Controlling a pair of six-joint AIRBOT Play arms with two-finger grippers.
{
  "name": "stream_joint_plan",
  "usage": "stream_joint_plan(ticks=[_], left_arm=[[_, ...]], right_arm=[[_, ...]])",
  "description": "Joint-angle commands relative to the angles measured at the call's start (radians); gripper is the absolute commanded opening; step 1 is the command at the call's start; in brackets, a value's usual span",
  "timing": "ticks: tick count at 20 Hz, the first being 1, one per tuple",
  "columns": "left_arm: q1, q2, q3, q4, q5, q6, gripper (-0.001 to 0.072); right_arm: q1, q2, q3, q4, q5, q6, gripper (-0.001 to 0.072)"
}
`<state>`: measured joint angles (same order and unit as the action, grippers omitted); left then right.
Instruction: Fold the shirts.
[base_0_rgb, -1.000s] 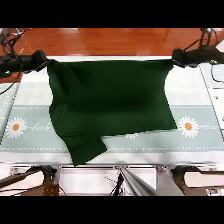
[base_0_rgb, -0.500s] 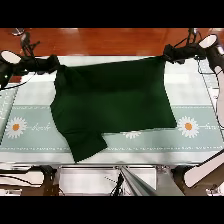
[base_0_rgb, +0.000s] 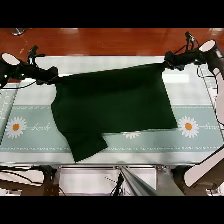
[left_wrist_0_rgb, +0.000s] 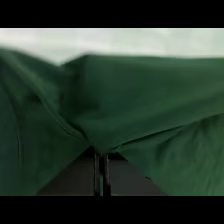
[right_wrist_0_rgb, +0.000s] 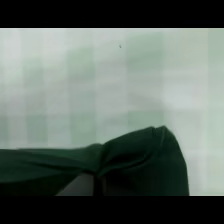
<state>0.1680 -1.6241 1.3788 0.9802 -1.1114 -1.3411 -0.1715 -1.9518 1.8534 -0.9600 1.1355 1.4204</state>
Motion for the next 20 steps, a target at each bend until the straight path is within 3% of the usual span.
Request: stream_joint_plan(ticks=[1,8,17,18,19,20], left_arm=[[0.011,-0.004,-0.027,0.011,-0.121,0.024,0.0036],[-0.008,-0.016,-0.167,0.013,-0.084,0.024,0.0036],[0.012,-0.016,-0.168,0.041,-0.227,0.023,0.0036],[0.01,-0.016,-0.168,0.037,-0.233,0.019,0.0067],[0.008,-0.016,-0.167,0.036,-0.249,0.017,0.028],[0.006,-0.016,-0.163,0.037,-0.281,0.015,0.0704]], right_arm=[[-0.026,-0.006,0.0,-0.021,0.165,-0.053,0.0031],[-0.012,-0.073,-0.009,-0.037,0.22,-0.034,0.0031],[-0.007,-0.085,-0.009,-0.114,0.324,-0.003,0.0032],[-0.007,-0.085,-0.009,-0.113,0.326,-0.001,0.0039],[-0.007,-0.085,-0.009,-0.113,0.333,0.016,0.0214],[-0.007,-0.082,-0.008,-0.109,0.346,0.023,0.0583]])
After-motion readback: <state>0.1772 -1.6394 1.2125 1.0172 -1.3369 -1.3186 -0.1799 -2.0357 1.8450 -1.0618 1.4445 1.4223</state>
